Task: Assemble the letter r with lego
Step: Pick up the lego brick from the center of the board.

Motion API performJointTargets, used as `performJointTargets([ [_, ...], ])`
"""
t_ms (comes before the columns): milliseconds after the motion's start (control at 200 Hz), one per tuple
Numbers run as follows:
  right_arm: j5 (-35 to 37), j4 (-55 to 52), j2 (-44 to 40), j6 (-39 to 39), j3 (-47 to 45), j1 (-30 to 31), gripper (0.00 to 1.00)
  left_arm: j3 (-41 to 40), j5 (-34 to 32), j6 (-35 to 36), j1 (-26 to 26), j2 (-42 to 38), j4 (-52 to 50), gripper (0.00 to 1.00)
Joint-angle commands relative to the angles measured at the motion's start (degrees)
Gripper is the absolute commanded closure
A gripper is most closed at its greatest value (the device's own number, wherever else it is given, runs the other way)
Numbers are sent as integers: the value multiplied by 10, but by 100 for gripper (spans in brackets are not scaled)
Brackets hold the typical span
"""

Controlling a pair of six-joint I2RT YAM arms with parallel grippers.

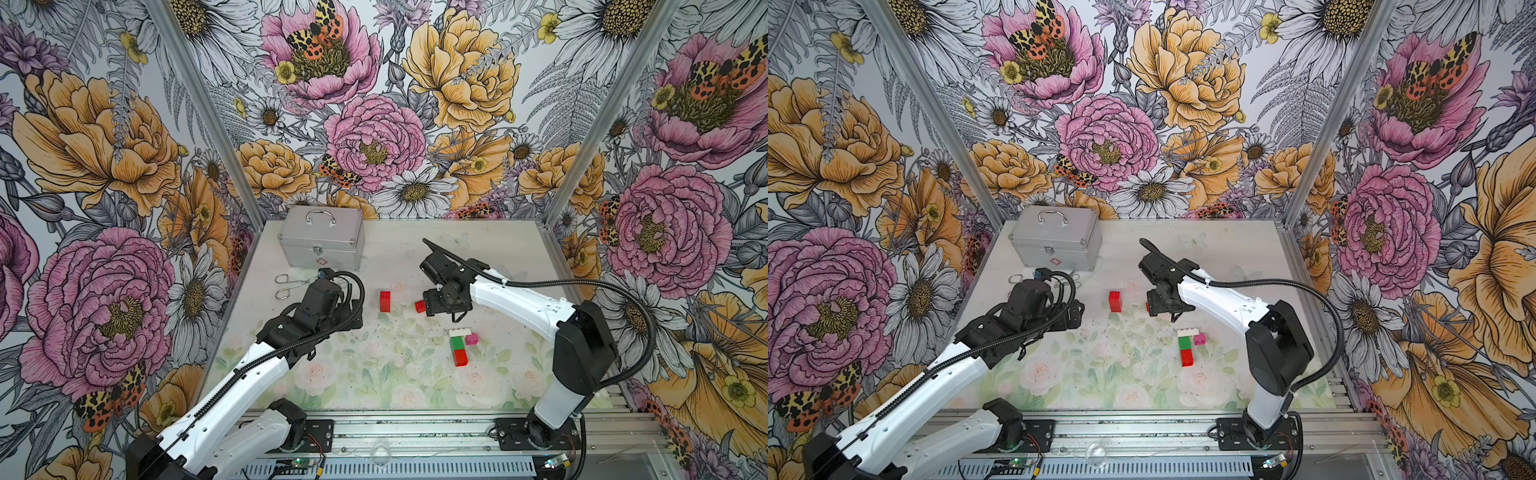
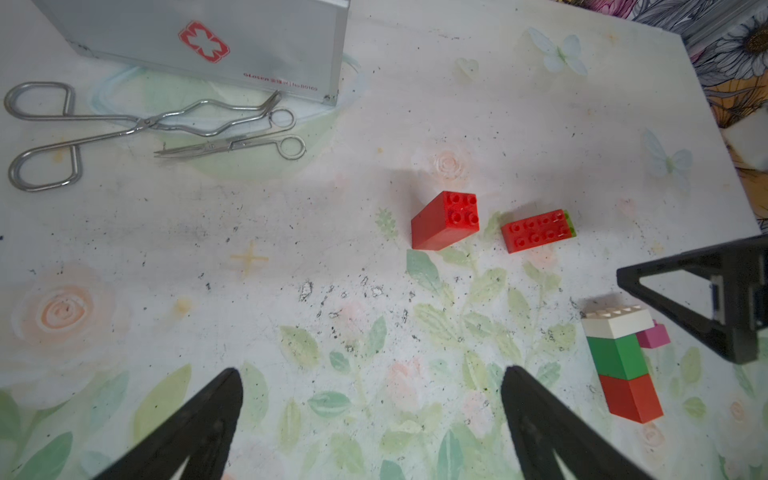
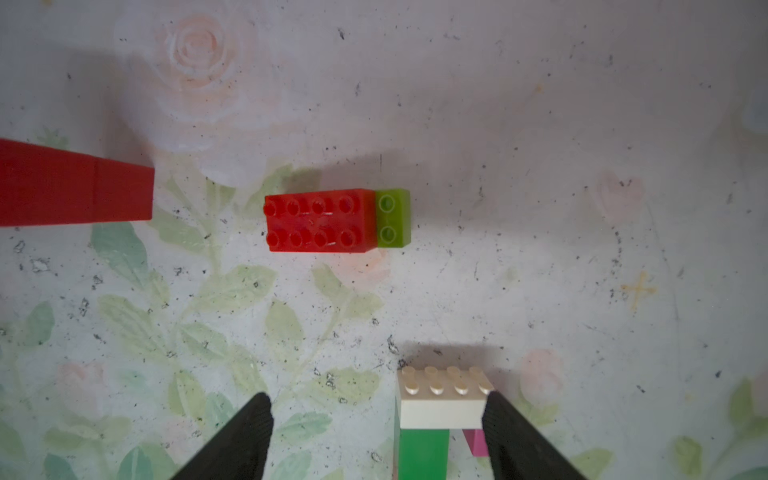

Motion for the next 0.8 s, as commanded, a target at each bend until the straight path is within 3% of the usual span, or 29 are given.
performJointTargets([
  [0, 59, -34, 34, 17, 49, 15, 19, -29, 16, -30, 0, -53, 52, 1],
  [220, 73, -64, 106, 19, 126, 29, 19, -80, 30, -60, -5, -108, 73, 1],
  [795, 98, -91, 212, 19, 198, 39, 18, -89, 38, -59, -11, -100, 89, 1],
])
